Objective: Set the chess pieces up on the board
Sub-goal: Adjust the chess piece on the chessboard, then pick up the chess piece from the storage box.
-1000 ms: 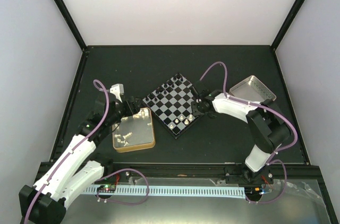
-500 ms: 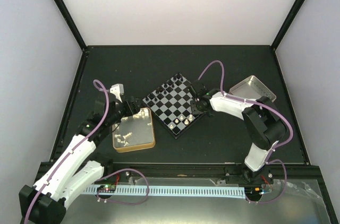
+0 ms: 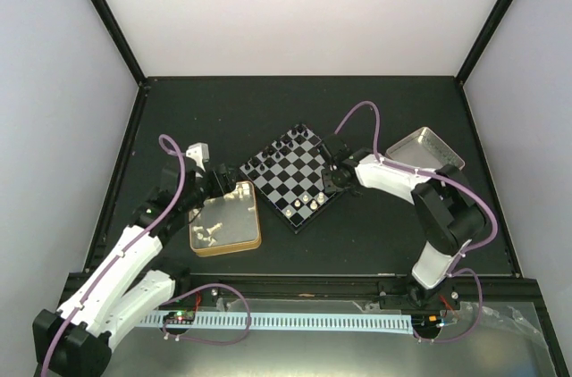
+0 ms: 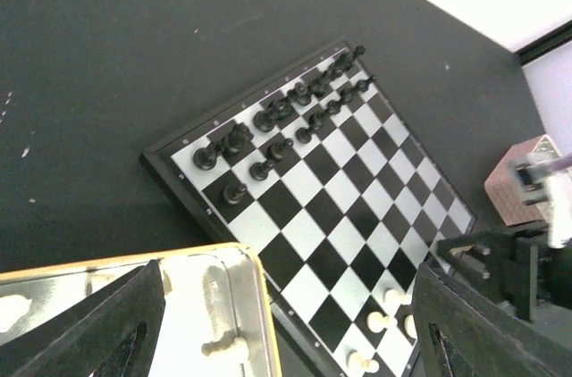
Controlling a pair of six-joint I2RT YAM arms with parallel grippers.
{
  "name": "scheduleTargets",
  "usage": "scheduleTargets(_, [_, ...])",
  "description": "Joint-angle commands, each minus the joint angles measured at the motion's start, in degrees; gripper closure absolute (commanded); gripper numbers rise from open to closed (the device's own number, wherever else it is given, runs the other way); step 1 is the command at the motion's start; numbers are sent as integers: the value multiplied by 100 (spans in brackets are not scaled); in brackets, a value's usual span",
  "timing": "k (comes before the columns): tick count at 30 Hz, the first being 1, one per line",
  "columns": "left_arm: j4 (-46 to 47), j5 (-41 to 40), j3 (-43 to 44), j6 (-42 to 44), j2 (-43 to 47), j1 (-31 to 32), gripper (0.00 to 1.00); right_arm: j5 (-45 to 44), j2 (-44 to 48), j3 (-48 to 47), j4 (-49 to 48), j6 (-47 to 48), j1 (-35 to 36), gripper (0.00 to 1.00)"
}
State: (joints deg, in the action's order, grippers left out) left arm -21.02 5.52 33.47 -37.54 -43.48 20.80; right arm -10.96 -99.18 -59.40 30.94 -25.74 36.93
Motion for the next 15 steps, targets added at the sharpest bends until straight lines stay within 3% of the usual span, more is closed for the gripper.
scheduleTargets(1, [-469,-143,24,59,-153,-41,23,87,531,-194,126,-12,-16,55])
scheduleTargets(6, [-1094,-398,36,-76,-540,-34,27,133,1031,-345,153,-137,-17,51])
scheduleTargets(10, [-1119,-325,-90,-193,-994,-32,42,123,1351,-349,121,-257,-17,51])
scheduleTargets(15, [-498,-382,-231,-296,-1605,-32,57,130,1738,-250,-31,-359,-18,52])
